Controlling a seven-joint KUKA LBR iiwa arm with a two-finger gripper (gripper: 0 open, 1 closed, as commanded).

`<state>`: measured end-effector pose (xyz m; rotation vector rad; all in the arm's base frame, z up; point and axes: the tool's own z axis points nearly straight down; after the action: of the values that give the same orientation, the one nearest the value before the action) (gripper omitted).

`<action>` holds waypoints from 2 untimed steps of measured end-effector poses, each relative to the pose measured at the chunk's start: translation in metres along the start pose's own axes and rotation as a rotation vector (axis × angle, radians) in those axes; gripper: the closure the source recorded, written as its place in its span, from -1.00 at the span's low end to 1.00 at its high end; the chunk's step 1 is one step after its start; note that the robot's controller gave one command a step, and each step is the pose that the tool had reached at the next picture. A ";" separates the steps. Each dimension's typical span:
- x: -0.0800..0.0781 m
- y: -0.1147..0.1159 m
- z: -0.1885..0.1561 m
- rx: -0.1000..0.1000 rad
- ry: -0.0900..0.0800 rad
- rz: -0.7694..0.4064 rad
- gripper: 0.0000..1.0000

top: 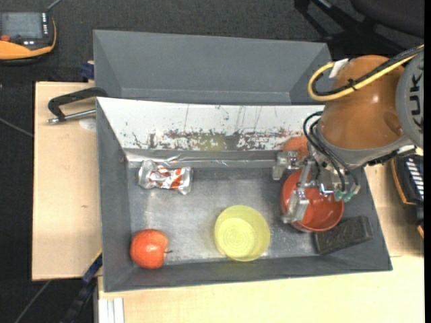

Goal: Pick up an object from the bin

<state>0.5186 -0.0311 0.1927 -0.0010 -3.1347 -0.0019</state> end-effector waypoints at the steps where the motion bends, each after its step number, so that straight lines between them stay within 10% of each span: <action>1: -0.022 -0.052 0.066 0.000 0.001 -0.044 -1.00; 2: -0.083 -0.112 0.123 -0.001 0.002 0.064 -1.00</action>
Offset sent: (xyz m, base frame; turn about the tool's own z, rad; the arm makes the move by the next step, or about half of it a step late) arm 0.0209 -0.0502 -0.0638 -0.0487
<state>0.6008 -0.1432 0.0694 -0.1018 -3.1305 -0.0036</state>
